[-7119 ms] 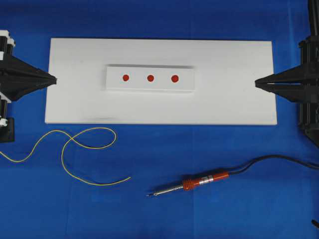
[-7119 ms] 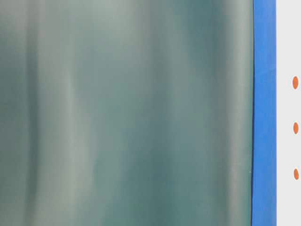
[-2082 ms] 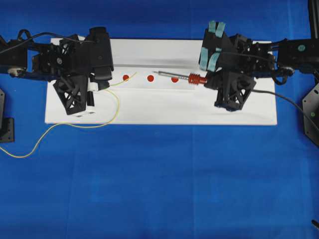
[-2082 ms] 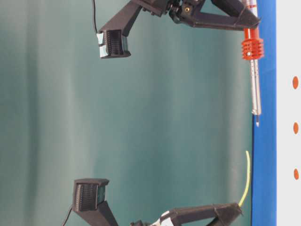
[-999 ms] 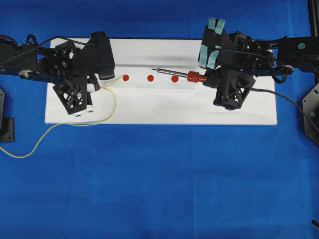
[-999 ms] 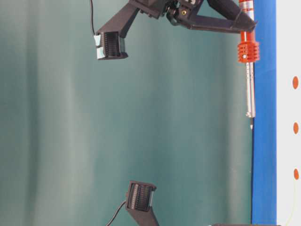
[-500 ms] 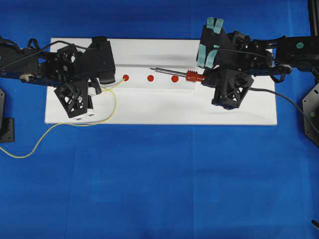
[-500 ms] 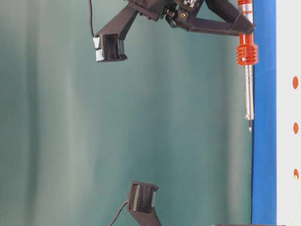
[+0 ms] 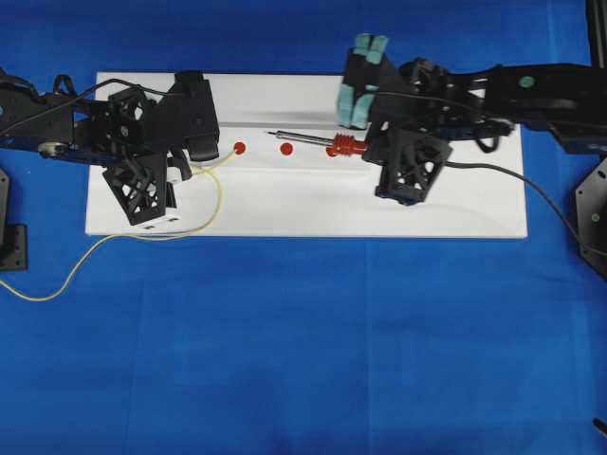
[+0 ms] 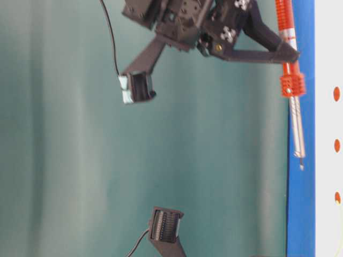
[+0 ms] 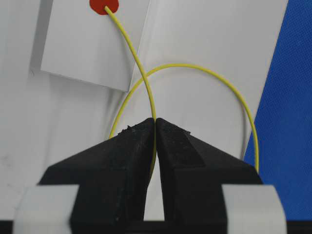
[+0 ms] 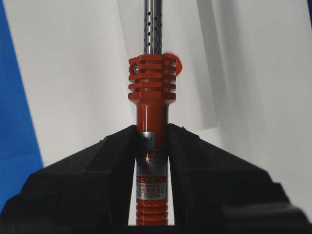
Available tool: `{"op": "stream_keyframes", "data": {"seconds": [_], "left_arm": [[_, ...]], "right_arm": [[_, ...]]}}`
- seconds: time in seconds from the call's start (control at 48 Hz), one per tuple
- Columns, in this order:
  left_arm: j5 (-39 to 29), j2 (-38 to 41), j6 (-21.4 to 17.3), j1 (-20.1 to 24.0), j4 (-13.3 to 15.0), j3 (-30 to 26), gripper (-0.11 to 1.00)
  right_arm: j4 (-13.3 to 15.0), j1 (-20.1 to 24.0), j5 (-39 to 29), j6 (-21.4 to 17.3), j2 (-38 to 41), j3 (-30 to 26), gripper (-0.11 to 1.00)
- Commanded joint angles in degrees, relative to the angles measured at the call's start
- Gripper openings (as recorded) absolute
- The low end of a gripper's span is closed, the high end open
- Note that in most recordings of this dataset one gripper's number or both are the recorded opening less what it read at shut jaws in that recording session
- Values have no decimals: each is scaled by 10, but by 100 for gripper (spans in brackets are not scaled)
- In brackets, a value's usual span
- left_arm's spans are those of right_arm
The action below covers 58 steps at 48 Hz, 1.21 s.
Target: Touch the tip of the soldering iron to the tip of the solder at the mark.
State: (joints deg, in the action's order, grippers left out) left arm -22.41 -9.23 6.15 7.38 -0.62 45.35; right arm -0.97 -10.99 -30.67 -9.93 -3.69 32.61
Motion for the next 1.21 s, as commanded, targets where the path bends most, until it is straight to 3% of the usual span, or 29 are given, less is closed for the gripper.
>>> {"op": "stream_keyframes", "data": {"seconds": [0.0, 0.5, 1.187], "left_arm": [[4, -4, 0, 0, 0, -6, 2], [4, -4, 0, 3, 0, -7, 2], [-1, 1, -3, 4, 0, -15, 2]], "right_arm": [[6, -1, -11, 1, 8, -33, 7], [7, 8, -27, 7, 84, -96, 7], [7, 15, -33, 4, 89, -98, 7]]}}
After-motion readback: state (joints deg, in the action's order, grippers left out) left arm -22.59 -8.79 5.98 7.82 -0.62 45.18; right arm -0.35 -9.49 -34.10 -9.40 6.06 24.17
